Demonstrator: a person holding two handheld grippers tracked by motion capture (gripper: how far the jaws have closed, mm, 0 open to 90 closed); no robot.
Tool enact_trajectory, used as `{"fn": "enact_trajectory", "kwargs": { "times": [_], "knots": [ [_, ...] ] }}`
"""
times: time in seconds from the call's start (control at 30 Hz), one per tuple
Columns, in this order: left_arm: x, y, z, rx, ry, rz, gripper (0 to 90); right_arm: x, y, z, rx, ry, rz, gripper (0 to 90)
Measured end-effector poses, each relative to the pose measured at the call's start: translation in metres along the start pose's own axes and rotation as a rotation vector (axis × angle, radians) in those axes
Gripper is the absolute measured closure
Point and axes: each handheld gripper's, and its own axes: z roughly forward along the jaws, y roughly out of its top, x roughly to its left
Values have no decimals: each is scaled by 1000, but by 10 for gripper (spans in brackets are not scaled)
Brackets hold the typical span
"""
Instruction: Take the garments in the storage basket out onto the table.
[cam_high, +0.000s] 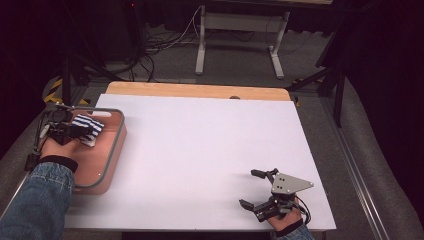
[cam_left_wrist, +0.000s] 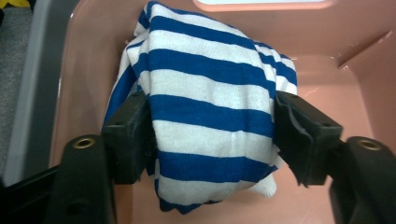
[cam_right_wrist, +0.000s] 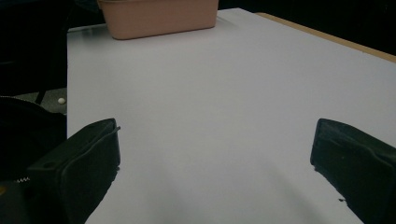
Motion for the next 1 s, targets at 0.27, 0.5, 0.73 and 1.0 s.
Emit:
{"fn": "enact_trajectory", "kwargs": {
  "times": [0.27,0.5,0.73,1.0],
  "knots": [
    [-3,1,-2,-5,4,21,445,0,0,0,2,0,-2,21],
    [-1,1,-3,1,-3,27,458,1,0,0,3,-3,-6,21],
    [-3,2,-6,-5,-7,47,486,1,0,1,6,-2,-9,21],
    [-7,2,-17,-56,4,74,508,1,0,2,7,1,-11,21]
  ]
}}
